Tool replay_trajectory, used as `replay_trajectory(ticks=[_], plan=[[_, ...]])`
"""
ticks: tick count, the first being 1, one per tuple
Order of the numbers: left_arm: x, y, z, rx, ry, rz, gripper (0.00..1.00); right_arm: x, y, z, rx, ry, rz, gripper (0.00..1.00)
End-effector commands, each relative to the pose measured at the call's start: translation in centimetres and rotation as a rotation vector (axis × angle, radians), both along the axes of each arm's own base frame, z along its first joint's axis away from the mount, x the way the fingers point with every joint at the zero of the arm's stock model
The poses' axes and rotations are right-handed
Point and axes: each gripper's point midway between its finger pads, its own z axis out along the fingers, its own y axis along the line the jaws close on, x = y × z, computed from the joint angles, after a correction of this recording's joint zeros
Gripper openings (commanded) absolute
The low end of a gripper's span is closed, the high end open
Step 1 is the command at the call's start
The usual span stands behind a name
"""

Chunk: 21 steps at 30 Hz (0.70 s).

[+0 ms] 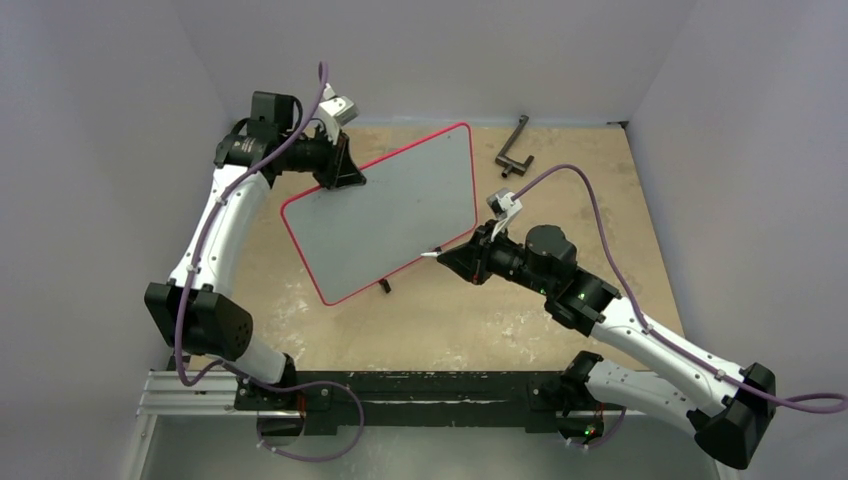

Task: Write a sentence on the whiteboard
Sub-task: Pick up the whiteboard from the whiteboard stand, then write a sentence on the whiteboard.

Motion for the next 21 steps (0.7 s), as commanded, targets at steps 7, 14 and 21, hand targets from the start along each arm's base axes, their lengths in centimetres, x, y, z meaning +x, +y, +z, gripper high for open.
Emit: replay_trajectory(ticks=[7, 14, 21], plan=[[0.9, -0.1, 0.3, 0.039, -0.052, -0.044, 0.0, -0.1, 0.2, 0.8, 0.034, -0.02, 0.009, 0.0], [0.4, -0.2, -3.6, 0.034, 0.079, -0.023, 0.0, 0.1, 0.5, 0.6, 0.039, -0.017, 0.014, 0.0], [-0.3, -0.6, -6.8, 0.001, 0.285, -0.01, 0.0, 0.4, 0.9, 1.0, 0.045, -0.031, 0.018, 0.0]])
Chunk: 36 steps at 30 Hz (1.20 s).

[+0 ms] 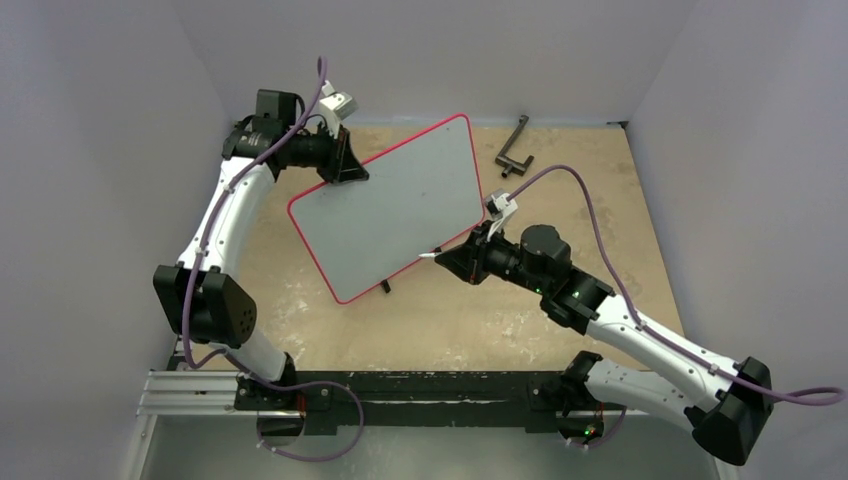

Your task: Write a sentence on the whiteboard

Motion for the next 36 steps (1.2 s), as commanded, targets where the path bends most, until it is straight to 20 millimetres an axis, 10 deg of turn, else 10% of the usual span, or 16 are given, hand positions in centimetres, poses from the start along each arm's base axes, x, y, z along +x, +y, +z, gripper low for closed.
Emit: replay_trajectory(ticks=[1, 24, 36], plan=[[-2.2, -0.4, -5.0, 0.015, 0.222, -0.014, 0.0, 0.2, 0.5, 1.9, 0.05, -0.048, 0.015, 0.0], [-4.5, -1.9, -5.5, -0.188, 0.425, -0.04, 0.0, 0.7, 1.2, 2.4, 0.055, -0.091, 0.035, 0.0], [-2.7, -0.2, -7.8, -0.014, 0.37, 0.087, 0.0, 3.2, 7.6, 4.3, 0.012, -0.289, 0.113, 0.0]])
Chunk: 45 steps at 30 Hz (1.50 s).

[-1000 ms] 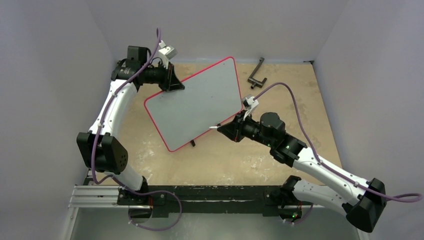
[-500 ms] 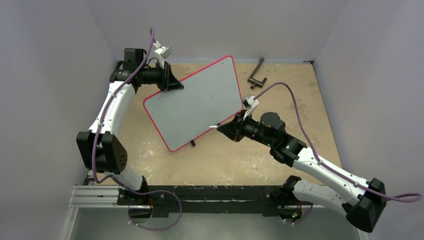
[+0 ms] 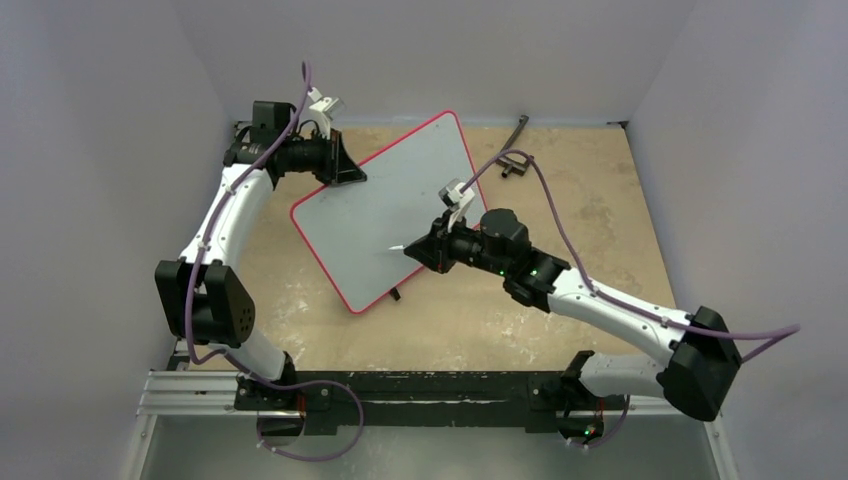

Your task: Write a sentence on the whiteboard

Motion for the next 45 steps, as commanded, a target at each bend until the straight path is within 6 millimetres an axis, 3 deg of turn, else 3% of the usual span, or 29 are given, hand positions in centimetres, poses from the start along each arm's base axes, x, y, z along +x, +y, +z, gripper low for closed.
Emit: replay_trajectory(ticks=[1, 8, 20, 32, 45], plan=[[-3.7, -0.7, -5.8, 0.101, 0.254, -0.018, 0.0, 1.3, 3.1, 5.9, 0.09, -0.231, 0.024, 0.0], [-3.2, 0.1, -6.8, 0.172, 0.254, 0.019, 0.0, 3.0, 6.2, 8.3, 0.139, -0.37, 0.021, 0.0], [-2.8, 0.6, -6.7, 0.203, 0.219, 0.051, 0.0, 3.4, 11.0, 9.9, 0.172, -0.443, 0.07, 0.0], [-2.5, 1.2, -6.7, 0.231, 0.199, 0.081, 0.0, 3.7, 14.6, 9.0, 0.099, -0.461, 0.079, 0.0], [-2.6, 1.1, -6.3, 0.225, 0.192, 0.081, 0.0, 5.3, 15.3, 7.7, 0.046, -0.436, 0.011, 0.0]])
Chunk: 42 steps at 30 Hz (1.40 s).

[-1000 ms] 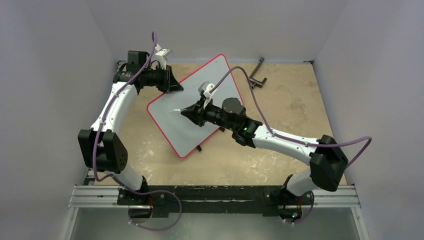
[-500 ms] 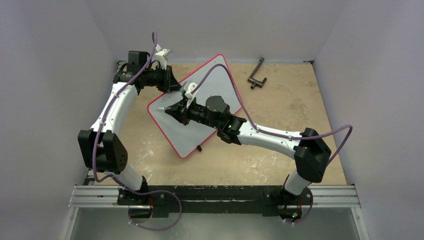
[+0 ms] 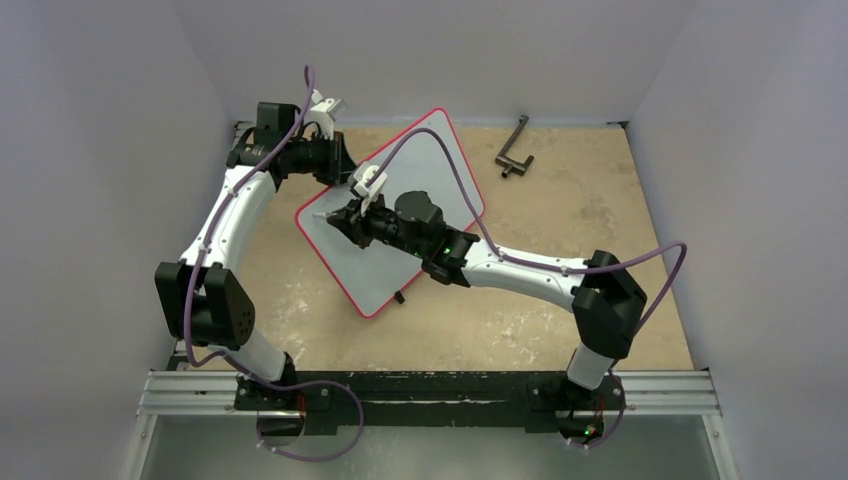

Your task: Write a sentence on the whiteboard

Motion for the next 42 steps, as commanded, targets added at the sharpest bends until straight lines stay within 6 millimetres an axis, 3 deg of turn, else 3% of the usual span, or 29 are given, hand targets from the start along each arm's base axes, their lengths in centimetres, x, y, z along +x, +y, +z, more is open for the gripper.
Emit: replay_trajectory(ticks=[1, 16, 30, 37, 42], plan=[[-3.1, 0.6, -5.3, 0.152, 0.161, -0.018, 0.0, 0.7, 0.2, 3.1, 0.043, -0.044, -0.036, 0.0], [-3.2, 0.7, -5.3, 0.152, 0.159, -0.017, 0.0, 1.0, 0.1, -0.9, -0.043, 0.003, -0.054, 0.0], [-3.2, 0.7, -5.2, 0.153, 0.156, -0.016, 0.0, -0.3, -2.4, -5.3, -0.099, 0.086, -0.075, 0.0], [-3.2, 0.7, -5.2, 0.155, 0.157, -0.016, 0.0, -1.4, -3.3, -5.8, -0.101, 0.111, -0.074, 0.0], [-3.2, 0.7, -5.2, 0.155, 0.157, -0.016, 0.0, -2.5, -3.3, -4.0, -0.086, 0.105, -0.041, 0.0]])
